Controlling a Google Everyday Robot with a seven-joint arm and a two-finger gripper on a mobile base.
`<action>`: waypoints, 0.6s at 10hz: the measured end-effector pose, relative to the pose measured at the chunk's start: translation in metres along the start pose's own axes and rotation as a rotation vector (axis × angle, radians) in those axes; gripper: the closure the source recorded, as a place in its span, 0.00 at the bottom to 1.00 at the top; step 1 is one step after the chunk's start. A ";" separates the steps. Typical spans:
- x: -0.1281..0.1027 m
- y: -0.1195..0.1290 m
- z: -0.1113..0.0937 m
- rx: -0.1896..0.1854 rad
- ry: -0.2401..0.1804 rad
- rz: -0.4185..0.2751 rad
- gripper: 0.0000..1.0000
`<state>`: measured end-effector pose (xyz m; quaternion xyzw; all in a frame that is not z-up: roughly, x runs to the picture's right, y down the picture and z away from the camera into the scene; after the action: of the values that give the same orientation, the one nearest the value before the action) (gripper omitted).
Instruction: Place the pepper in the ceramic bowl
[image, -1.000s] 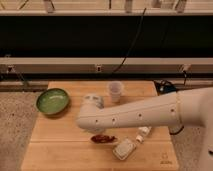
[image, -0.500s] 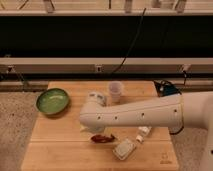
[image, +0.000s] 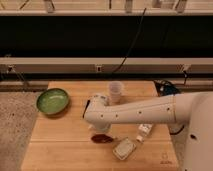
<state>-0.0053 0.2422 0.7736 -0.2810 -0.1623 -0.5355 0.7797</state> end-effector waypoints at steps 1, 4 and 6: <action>0.001 0.004 0.003 -0.008 -0.005 0.015 0.20; -0.006 0.010 0.015 -0.035 -0.022 0.051 0.20; -0.009 0.013 0.028 -0.041 -0.014 0.068 0.20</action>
<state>0.0044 0.2694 0.7880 -0.3060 -0.1469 -0.5102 0.7902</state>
